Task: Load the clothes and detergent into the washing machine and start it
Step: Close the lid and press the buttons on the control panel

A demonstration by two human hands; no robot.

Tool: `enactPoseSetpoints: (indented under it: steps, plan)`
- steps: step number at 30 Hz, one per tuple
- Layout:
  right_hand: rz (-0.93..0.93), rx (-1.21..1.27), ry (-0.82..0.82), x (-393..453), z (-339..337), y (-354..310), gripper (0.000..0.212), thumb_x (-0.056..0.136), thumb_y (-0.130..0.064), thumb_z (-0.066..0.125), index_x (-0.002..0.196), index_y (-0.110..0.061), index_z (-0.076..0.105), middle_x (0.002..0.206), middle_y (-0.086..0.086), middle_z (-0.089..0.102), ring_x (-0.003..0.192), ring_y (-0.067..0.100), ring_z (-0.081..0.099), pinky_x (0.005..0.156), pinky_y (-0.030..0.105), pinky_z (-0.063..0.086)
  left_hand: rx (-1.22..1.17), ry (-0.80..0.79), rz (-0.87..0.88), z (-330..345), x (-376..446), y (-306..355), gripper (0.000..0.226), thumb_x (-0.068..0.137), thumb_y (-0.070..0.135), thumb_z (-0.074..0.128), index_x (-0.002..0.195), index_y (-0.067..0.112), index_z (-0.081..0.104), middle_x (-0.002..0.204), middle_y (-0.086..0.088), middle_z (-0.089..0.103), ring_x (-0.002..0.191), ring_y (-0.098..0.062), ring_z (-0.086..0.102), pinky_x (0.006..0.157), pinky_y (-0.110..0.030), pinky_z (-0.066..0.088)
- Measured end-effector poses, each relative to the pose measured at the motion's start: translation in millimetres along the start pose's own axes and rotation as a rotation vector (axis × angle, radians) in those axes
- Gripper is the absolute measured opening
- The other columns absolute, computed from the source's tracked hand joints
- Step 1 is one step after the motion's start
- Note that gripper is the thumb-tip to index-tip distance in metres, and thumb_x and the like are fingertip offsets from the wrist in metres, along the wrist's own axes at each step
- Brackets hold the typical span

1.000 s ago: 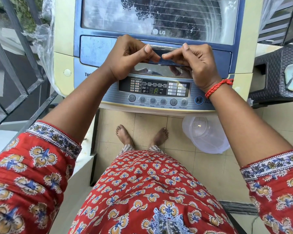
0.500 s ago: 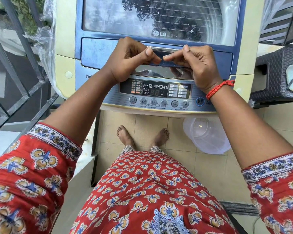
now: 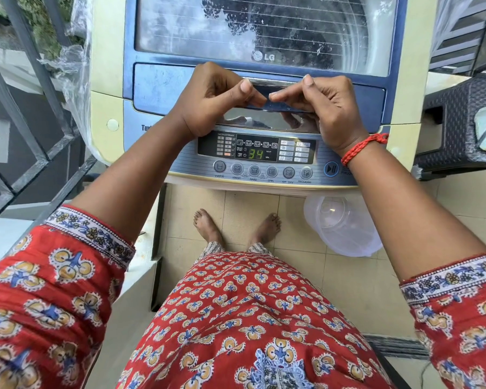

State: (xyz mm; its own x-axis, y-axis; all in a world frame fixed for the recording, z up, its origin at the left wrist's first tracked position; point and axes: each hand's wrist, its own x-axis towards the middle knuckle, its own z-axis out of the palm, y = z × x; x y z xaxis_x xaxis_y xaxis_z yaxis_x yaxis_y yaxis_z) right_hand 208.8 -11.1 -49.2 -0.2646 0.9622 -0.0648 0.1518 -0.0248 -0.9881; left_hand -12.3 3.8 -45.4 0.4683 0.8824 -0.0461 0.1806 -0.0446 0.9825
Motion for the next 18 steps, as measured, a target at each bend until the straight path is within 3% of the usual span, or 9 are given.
enactPoseSetpoints:
  steps: [10,18]
  plan:
    - [-0.014,-0.024,0.016,0.3,-0.4,4.6,0.041,0.103,-0.029,0.042,0.096,-0.01,0.079,0.07,0.037,0.062,0.054,0.048,0.058,0.049,0.059,0.045,0.008,0.005,-0.004,0.6,0.5,-0.6,0.073,0.081,0.071,0.052,0.101,0.002,0.07,0.104,-0.023,0.069,0.093,-0.033,0.071,0.087,-0.05,0.056]
    - [-0.038,-0.063,0.018,-1.2,-1.3,4.9,0.041,0.104,-0.025,0.041,0.097,-0.008,0.078,0.059,0.028,0.061,0.048,0.037,0.057,0.049,0.049,0.043,0.043,0.016,0.0,0.3,2.0,-1.6,0.072,0.082,0.071,0.051,0.097,0.005,0.073,0.099,-0.017,0.073,0.09,-0.028,0.072,0.084,-0.039,0.056]
